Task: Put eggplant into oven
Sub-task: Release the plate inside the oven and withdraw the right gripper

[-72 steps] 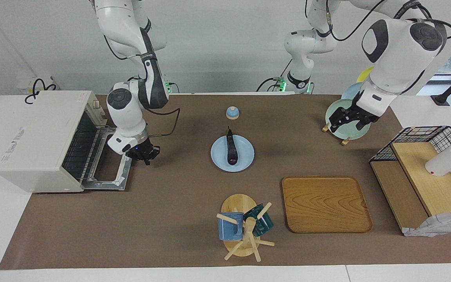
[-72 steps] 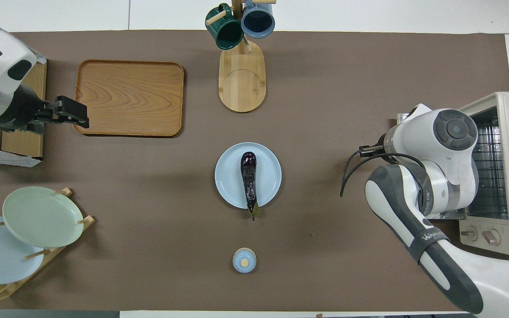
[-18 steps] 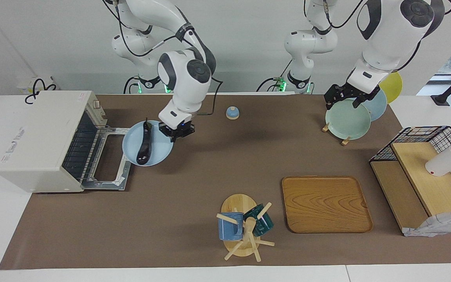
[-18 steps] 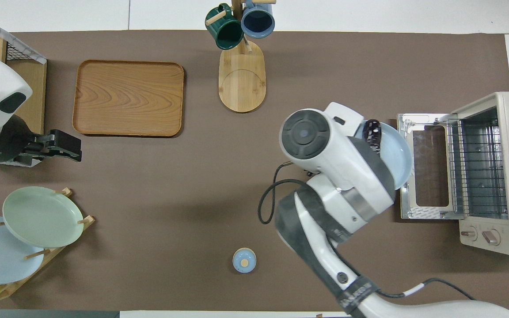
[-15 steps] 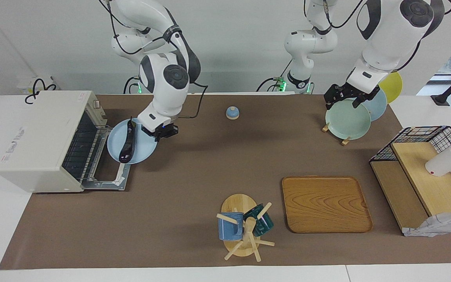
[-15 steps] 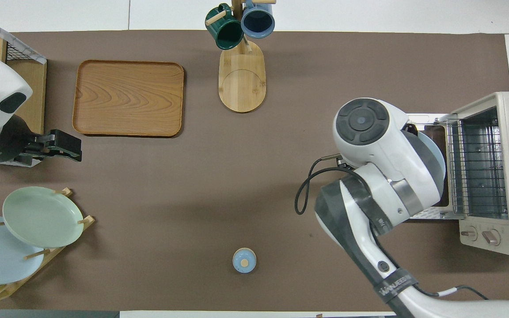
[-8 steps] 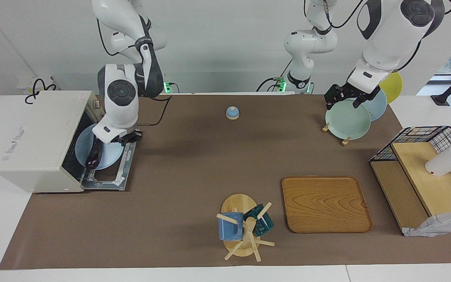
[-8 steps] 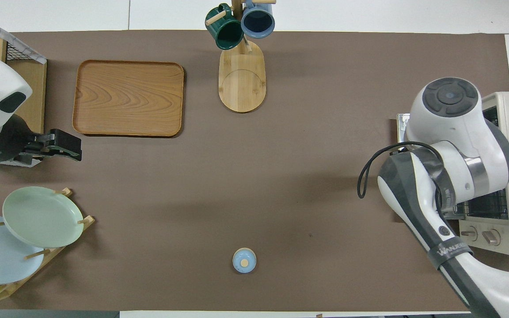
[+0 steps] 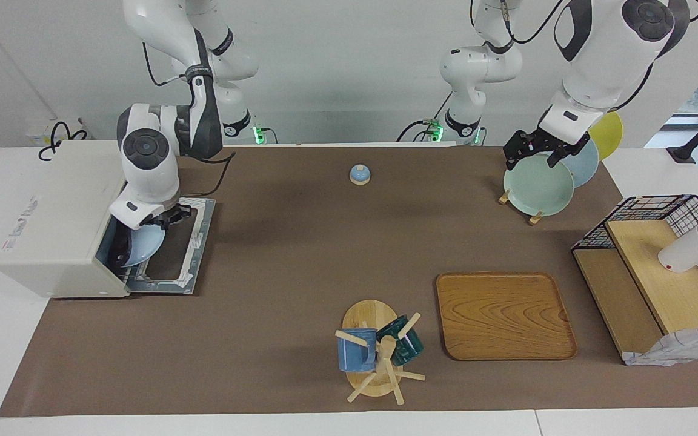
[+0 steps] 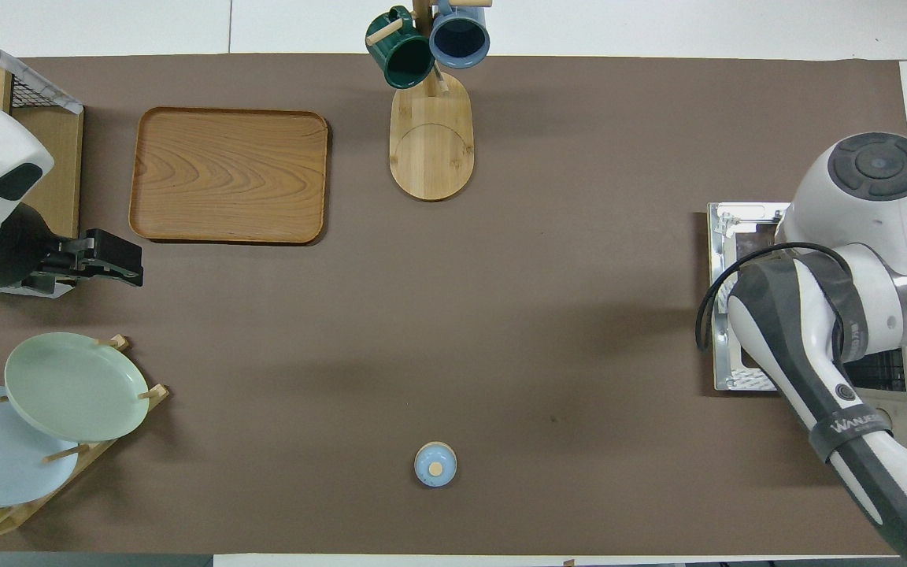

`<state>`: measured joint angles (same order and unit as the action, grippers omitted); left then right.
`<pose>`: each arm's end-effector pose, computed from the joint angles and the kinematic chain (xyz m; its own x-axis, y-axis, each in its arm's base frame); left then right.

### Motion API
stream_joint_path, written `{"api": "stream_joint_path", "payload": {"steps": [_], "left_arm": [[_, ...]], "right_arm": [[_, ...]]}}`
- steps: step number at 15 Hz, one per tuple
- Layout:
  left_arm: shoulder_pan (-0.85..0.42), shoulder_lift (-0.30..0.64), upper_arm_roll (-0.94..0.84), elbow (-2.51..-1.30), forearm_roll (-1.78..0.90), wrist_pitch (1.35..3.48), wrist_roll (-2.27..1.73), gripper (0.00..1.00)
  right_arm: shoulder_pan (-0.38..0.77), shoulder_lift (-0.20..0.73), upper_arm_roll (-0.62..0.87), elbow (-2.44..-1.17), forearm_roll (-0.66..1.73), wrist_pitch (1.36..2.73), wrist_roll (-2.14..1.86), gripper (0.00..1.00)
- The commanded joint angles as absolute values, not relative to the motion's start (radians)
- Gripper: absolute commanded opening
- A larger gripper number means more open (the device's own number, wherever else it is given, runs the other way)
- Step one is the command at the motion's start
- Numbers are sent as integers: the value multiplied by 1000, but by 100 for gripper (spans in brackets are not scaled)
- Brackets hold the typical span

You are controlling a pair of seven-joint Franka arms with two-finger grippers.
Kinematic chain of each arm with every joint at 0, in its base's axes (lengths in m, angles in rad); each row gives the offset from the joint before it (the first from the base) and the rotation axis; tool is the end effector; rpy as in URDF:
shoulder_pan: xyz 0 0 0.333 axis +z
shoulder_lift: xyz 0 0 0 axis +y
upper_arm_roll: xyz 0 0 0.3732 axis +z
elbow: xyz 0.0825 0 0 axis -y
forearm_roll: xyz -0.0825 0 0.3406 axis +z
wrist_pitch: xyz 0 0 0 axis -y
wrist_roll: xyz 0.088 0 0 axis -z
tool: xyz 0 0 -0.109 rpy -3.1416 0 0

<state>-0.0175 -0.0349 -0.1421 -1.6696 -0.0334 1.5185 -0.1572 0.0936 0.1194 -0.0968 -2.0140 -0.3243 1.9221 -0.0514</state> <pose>0.4824 -0.0830 0.6508 0.9929 -0.0024 -0.1193 -0.0012 -1.0000 0.0098 0.5235 -0.0228 0.4605 0.9587 0.1530 -0.2397 0.2170 -0.9385 0.2686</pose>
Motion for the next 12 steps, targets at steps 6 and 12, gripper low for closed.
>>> {"api": "stream_joint_path", "payload": {"steps": [6, 12], "left_arm": [[3, -48, -155, -1681, -41, 1528, -152, 100], [3, -49, -153, -1681, -40, 1528, -152, 100]], "right_arm": [[12, 67, -80, -2155, -328, 2034, -77, 0], [6, 71, -74, -2096, -253, 1978, -83, 20]]}}
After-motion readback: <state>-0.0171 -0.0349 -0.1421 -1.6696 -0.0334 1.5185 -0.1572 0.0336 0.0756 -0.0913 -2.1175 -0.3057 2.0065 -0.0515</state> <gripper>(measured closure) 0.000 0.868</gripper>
